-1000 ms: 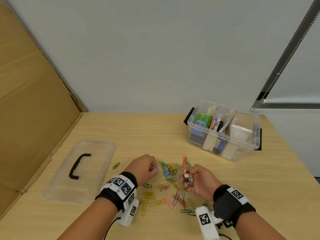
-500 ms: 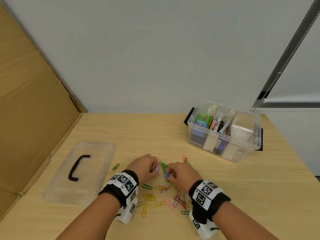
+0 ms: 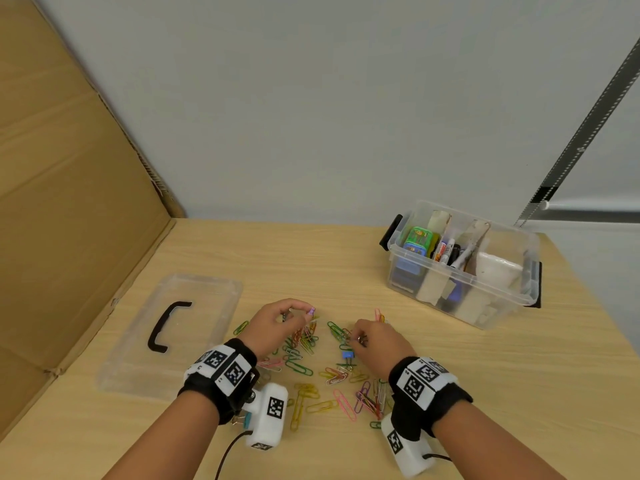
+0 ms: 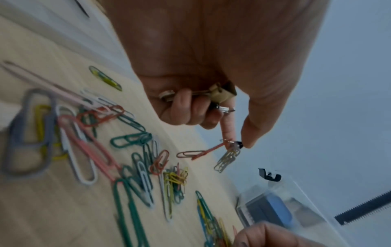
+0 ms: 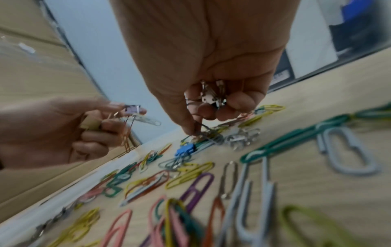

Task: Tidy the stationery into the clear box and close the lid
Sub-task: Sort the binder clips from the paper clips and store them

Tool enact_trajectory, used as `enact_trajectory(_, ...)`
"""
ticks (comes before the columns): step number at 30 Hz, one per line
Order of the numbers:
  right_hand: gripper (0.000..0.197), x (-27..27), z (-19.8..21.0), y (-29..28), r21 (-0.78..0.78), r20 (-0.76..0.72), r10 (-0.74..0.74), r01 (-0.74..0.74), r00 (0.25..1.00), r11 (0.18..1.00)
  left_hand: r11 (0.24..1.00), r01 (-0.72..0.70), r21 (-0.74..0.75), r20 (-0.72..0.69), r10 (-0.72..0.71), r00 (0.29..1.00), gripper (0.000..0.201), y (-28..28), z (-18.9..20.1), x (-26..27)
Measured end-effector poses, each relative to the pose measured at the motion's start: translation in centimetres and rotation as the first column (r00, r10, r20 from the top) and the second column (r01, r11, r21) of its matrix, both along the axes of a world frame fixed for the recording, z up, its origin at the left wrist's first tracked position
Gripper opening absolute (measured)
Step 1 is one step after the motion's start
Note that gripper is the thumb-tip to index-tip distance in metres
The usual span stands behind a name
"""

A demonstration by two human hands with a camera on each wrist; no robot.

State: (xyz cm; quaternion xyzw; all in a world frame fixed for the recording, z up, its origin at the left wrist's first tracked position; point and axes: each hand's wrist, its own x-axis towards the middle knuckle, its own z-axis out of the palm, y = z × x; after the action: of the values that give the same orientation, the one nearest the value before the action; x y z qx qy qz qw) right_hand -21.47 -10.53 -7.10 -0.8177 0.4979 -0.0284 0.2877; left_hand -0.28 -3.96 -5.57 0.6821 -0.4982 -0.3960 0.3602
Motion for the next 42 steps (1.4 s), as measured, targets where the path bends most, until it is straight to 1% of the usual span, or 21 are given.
enact_trajectory(2, 0.014, -0.6, 0.0, -0.3, -0.038, 0.026, -0.066, 0.067, 0.997, 0.997, 1.000, -0.028, 0.011, -0.039, 0.028, 0.999, 0.015, 0.0, 0.4, -0.3)
enact_trajectory(4, 0.014, -1.1, 0.2, -0.5, -0.105, 0.031, -0.091, 0.094, 0.995, 0.990, 0.999, -0.049, 0.016, -0.072, 0.050, 0.996, 0.018, -0.1, 0.8, -0.7)
enact_trajectory(6, 0.017, -1.3, 0.6, -0.3, -0.164, 0.016, -0.052, 0.054, 0.998, 0.985, 0.997, -0.071, 0.034, -0.096, 0.074, 0.993, 0.022, -0.1, 0.9, -0.9)
enact_trajectory(8, 0.017, -1.2, 0.9, 0.2, -0.183, -0.001, 0.025, -0.025, 1.000, 0.983, 0.992, -0.093, 0.084, -0.158, 0.106, 0.982, 0.029, -0.1, 1.2, -1.0)
enact_trajectory(9, 0.016, -1.0, 1.1, 0.4, -0.182, -0.010, 0.052, -0.053, 0.999, 0.982, 0.990, -0.091, 0.103, -0.158, 0.106, 0.982, 0.033, -0.2, 1.5, -1.2)
enact_trajectory(11, 0.015, -0.8, 1.1, 0.7, -0.178, -0.033, 0.073, -0.078, 0.997, 0.981, 0.991, -0.064, 0.114, -0.115, 0.077, 0.990, 0.029, -0.2, 1.8, -1.8)
enact_trajectory(12, 0.017, -0.6, 1.0, 0.8, -0.173, -0.055, 0.079, -0.087, 0.995, 0.981, 0.992, -0.068, 0.111, -0.118, 0.081, 0.990, 0.026, -0.2, 1.8, -1.9)
enact_trajectory(17, 0.033, 0.4, 0.8, 1.3, -0.165, -0.213, 0.087, -0.123, 0.973, 0.979, 0.994, -0.109, 0.029, -0.102, 0.111, 0.989, 0.015, -0.3, 1.0, -2.1)
enact_trajectory(19, 0.031, 0.8, 0.5, 1.3, -0.173, -0.246, 0.084, -0.129, 0.966, 0.976, 0.992, -0.123, -0.005, -0.095, 0.122, 0.988, 0.012, -0.1, 0.7, -2.0)
enact_trajectory(22, 0.025, 1.2, 0.5, 1.3, -0.154, -0.244, 0.051, -0.091, 0.968, 0.984, 0.992, -0.119, -0.052, -0.073, 0.115, 0.991, 0.011, -0.1, 0.6, -2.0)
enact_trajectory(25, 0.030, 1.0, 0.8, 1.4, -0.167, -0.235, -0.001, -0.039, 0.972, 0.985, 0.985, -0.115, -0.131, -0.029, 0.112, 0.993, 0.010, -0.1, 0.4, -1.6)
enact_trajectory(28, 0.033, 0.6, 1.1, 1.5, -0.158, -0.321, 0.002, -0.055, 0.947, 0.986, 0.975, -0.092, -0.202, 0.024, 0.099, 0.995, 0.013, -0.1, 0.1, -1.2)
enact_trajectory(30, 0.028, 0.4, 1.1, 1.5, -0.125, -0.340, 0.019, -0.065, 0.940, 0.990, 0.966, -0.097, -0.238, 0.039, 0.109, 0.993, 0.012, -0.2, 0.1, -1.0)
enact_trajectory(33, 0.020, 0.2, 0.9, 1.3, -0.062, -0.298, 0.014, -0.034, 0.955, 0.997, 0.956, -0.143, -0.258, 0.021, 0.153, 0.988, 0.007, -0.4, 0.1, -1.1)
enact_trajectory(35, 0.021, -0.1, 0.7, 1.0, 0.007, -0.236, 0.009, -0.007, 0.972, 1.000, 0.965, -0.202, -0.170, -0.088, 0.189, 0.978, 0.013, -0.6, -0.1, -1.0)
enact_trajectory(36, 0.020, -0.2, 0.5, 0.9, 0.038, -0.170, -0.010, 0.017, 0.985, 0.999, 0.971, -0.224, -0.081, -0.185, 0.206, 0.961, 0.019, -0.7, -0.2, -0.9)
enact_trajectory(37, 0.018, -0.3, 0.4, 0.8, 0.067, -0.074, -0.044, 0.049, 0.996, 0.997, 0.973, -0.232, 0.018, -0.295, 0.227, 0.928, 0.024, -0.7, -0.3, -0.8)
enact_trajectory(38, 0.016, -0.5, 0.3, 0.6, 0.097, 0.038, -0.087, 0.083, 0.995, 0.992, 0.968, -0.229, 0.101, -0.394, 0.250, 0.884, 0.029, -0.7, -0.4, -0.8)
enact_trajectory(39, 0.015, -0.7, 0.2, 0.5, 0.126, 0.140, -0.128, 0.111, 0.982, 0.986, 0.962, -0.225, 0.154, -0.461, 0.272, 0.845, 0.032, -0.6, -0.3, -0.7)
enact_trajectory(40, 0.015, -1.0, 0.2, 0.3, 0.157, 0.222, -0.164, 0.130, 0.961, 0.979, 0.958, -0.224, 0.179, -0.499, 0.285, 0.818, 0.033, -0.5, -0.2, -0.7)
enact_trajectory(42, 0.016, -1.5, 0.2, -0.2, 0.274, 0.334, -0.250, 0.160, 0.909, 0.948, 0.956, -0.223, 0.190, -0.535, 0.291, 0.794, 0.033, -0.5, 0.0, -0.6)
